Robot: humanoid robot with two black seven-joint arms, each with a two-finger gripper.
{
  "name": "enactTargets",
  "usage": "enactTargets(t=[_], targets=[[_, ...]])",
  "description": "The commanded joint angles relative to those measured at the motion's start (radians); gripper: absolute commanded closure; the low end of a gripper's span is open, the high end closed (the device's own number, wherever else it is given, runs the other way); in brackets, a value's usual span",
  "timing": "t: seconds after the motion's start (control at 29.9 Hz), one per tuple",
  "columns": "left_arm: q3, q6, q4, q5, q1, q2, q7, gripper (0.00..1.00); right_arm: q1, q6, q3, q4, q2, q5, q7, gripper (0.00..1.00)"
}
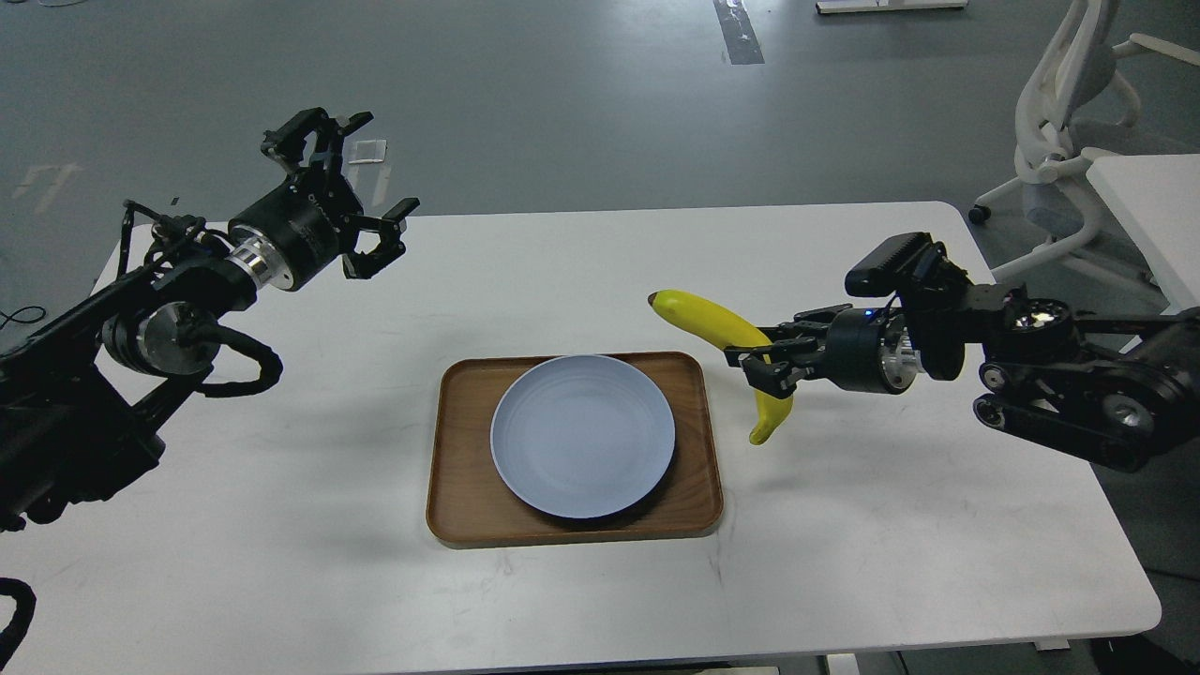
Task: Place banana on plate with both arms
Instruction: 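Carry the banana with the right gripper over the plate and lower it, then open the right gripper and raise it back away from the plate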
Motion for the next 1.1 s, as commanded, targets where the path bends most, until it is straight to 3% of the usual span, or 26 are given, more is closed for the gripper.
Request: enactTargets(t=[0.0, 0.3, 0.54, 0.6, 0.7, 0.74, 0.77, 1.07], targets=[[0.000, -0.002, -0.002, 0.000, 0.000, 0.005, 0.003, 0.02, 0.050, -0.026, -0.070, -0.061, 0.101, -0.002, 0.021, 0.97], [-0.002, -0.009, -0.002, 0.000, 0.000, 0.015, 0.017, 0.02, 0.058, -0.032, -0.136, -0.193, 0.305, -0.002, 0.023, 0.97], [-0.002, -0.011, -0.002, 0.000, 0.000, 0.026, 0.006, 0.02, 0.058, -0.032, -0.141, -0.228, 0.347, 0.001, 0.024, 0.95], [-0.002, -0.011, -0.002, 0.000, 0.000, 0.026, 0.005, 0.02, 0.056, -0.030, -0.141, -0.228, 0.365, 0.002, 0.024, 0.88], [-0.002, -0.011, 0.000, 0.000, 0.000, 0.026, 0.005, 0.02, 0.053, -0.032, -0.144, -0.228, 0.379, 0.011, 0.023, 0.60], [0.000, -0.011, 0.000, 0.000, 0.000, 0.026, 0.005, 0.02, 0.052, -0.032, -0.142, -0.228, 0.384, 0.014, 0.023, 0.28], [0.000, -0.011, -0.002, 0.000, 0.000, 0.026, 0.005, 0.02, 0.050, -0.033, -0.141, -0.226, 0.385, 0.030, 0.023, 0.04], [0.000, -0.002, 0.000, 0.000, 0.001, 0.020, 0.009, 0.02, 0.066, -0.030, -0.136, -0.214, 0.371, 0.085, 0.023, 0.01]])
